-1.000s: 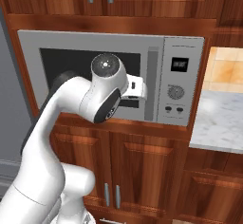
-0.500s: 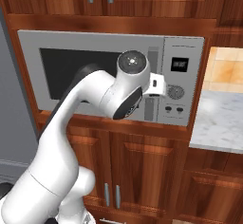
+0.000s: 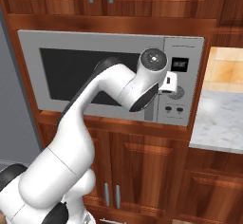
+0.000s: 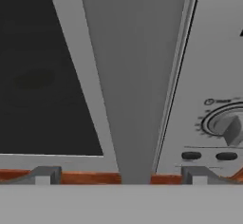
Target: Retrieve the reheated potato from the microwave, then place the potato, cheese, and condiment on the cutting board.
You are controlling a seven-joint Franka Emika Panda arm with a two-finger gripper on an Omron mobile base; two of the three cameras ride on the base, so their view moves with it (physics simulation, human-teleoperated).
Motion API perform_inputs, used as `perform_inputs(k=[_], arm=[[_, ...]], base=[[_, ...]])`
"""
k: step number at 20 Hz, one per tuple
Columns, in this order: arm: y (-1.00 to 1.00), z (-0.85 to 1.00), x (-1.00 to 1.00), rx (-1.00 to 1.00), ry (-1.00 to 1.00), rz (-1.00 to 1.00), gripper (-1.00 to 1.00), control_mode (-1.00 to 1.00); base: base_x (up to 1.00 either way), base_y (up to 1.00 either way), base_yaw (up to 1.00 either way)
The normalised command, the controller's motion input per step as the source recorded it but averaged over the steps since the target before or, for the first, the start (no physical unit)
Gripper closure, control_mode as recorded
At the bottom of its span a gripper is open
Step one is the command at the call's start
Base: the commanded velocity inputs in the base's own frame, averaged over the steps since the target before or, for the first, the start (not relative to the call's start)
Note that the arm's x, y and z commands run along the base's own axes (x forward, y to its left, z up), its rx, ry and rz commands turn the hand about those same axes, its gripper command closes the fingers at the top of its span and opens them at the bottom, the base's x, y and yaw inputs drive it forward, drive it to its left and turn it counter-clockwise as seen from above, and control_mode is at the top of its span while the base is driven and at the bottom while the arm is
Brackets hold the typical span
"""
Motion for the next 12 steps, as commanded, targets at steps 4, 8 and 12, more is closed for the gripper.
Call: perform_inputs(k=[4,8,12], arm=[[-0.03,-0.1,0.44,0.07,0.0,0.0,-1.0,-1.0],[-0.07,-0.11,0.43,0.05,0.0,0.0,-1.0,-1.0],[-0.11,-0.11,0.41,0.03,-0.01,0.0,-1.0,-1.0]], base=[[0.0,0.0,0.0],[0.0,0.0,0.0],[0.0,0.0,0.0]])
